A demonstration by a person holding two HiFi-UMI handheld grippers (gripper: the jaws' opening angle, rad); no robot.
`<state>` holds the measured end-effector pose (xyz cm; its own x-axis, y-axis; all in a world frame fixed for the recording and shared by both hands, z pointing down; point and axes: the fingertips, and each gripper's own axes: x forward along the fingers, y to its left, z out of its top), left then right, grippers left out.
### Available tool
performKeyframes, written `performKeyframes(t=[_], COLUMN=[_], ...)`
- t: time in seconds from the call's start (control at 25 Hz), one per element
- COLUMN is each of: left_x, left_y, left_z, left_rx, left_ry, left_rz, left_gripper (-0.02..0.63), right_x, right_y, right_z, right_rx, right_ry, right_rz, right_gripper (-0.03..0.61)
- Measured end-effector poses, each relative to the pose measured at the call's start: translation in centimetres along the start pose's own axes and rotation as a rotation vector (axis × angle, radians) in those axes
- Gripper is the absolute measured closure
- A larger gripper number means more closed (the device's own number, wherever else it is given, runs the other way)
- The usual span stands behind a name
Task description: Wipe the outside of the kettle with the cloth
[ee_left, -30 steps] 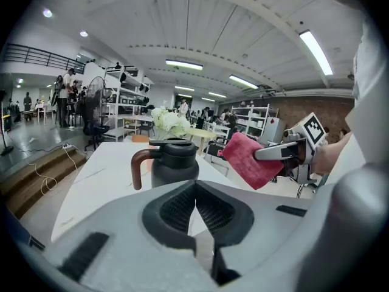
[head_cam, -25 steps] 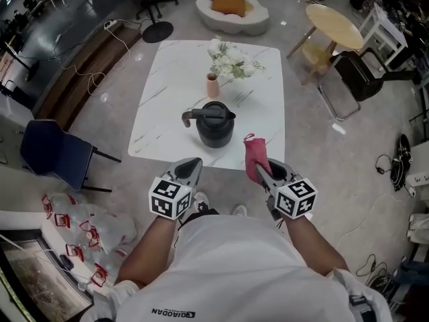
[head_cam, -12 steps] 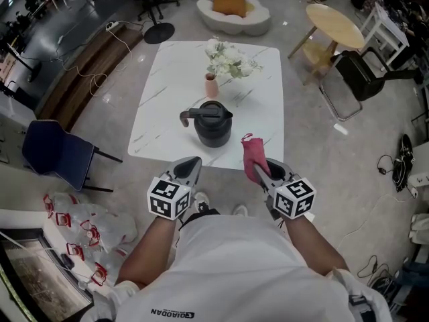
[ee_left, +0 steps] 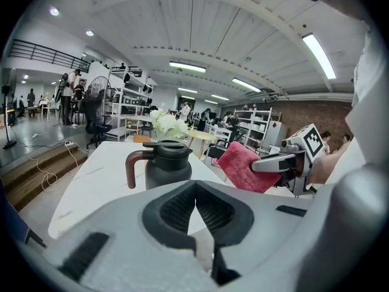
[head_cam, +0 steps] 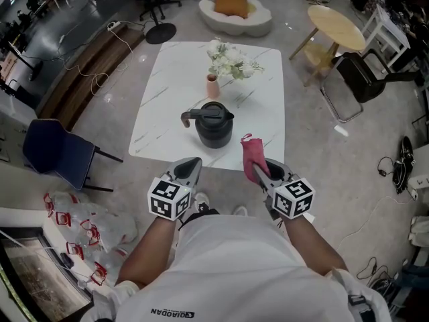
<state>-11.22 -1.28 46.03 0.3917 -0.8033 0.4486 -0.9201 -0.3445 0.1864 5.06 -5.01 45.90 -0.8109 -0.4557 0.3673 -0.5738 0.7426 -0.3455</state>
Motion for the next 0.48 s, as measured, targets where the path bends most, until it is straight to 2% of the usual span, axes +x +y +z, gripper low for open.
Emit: performKeyframes(t=[0.48], left_x=[-0.39], left_y=[0.03], left_z=[0.12], left_rx=[0.003], left_ry=[-0.002], left_rz=[0.004], left_gripper=[0.612], right_x=[0.04], right_y=[0.4], right_z=[0.18], right_rx=[-0.006], right_ry=[-0.001], right_rz=[0.005], right_gripper=[0.488])
